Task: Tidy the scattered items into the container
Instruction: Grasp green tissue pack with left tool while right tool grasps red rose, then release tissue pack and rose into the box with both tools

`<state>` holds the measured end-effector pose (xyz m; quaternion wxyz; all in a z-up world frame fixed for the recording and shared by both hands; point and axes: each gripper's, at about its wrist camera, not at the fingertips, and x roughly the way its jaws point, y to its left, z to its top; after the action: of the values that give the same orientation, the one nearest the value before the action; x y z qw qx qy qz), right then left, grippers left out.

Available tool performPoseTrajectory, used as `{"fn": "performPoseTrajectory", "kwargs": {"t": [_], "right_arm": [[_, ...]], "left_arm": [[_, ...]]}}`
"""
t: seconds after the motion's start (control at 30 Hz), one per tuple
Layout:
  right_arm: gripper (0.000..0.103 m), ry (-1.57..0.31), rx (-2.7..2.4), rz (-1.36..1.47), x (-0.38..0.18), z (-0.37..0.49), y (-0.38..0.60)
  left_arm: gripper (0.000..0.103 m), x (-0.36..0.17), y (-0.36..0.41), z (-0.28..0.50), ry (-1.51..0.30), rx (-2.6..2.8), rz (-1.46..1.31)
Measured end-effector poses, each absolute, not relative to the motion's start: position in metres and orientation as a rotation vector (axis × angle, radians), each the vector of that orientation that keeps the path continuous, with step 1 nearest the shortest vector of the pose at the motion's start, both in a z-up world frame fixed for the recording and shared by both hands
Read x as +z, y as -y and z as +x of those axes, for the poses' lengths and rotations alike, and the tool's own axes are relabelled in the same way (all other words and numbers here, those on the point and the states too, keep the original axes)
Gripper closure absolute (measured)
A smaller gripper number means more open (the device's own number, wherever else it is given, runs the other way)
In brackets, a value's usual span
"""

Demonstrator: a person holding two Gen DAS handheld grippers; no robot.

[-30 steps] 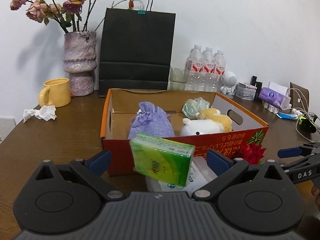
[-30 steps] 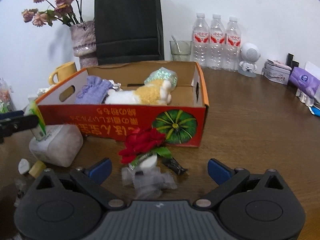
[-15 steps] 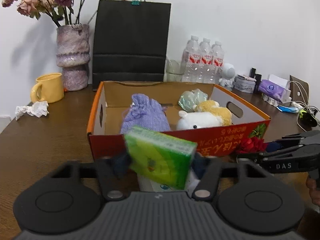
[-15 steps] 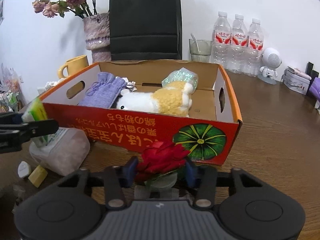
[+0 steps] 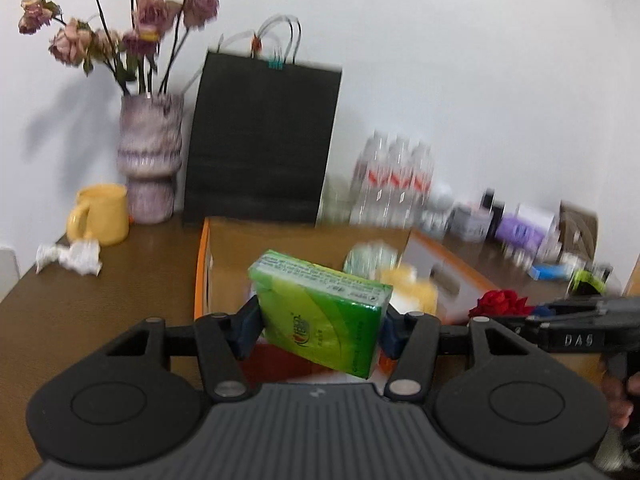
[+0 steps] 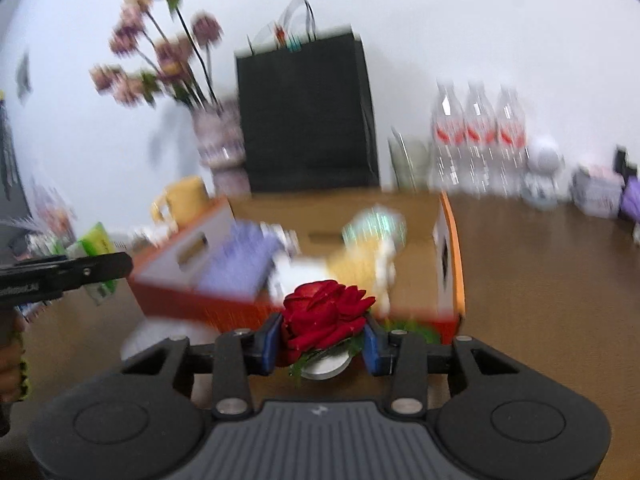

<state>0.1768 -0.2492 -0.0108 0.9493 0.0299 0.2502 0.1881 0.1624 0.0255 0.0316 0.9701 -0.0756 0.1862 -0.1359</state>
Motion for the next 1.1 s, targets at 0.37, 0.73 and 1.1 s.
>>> {"fn": "performPoseTrajectory", "kwargs": {"t": [0.37,0.73,1.1], "right_arm": [[0.064,-0.524,0.384,0.049,0.008,0.303,0.192],[0.061,-0.657,0.338,-0.015,-0.033,0.332,0.168],[0.011,-0.603,0.347,-0.019,-0.021,0.319,0.172]], "left_arm": [[0.044,0.045,-0.014,0.271,-0.415,-0.179,-0.206],[0.033,-0.009,0.000,0.304,-0.601,-0.139,-0.126],[0.000,0.015,-0.010,0.289,-0.493,-0.116,-0.176]]}}
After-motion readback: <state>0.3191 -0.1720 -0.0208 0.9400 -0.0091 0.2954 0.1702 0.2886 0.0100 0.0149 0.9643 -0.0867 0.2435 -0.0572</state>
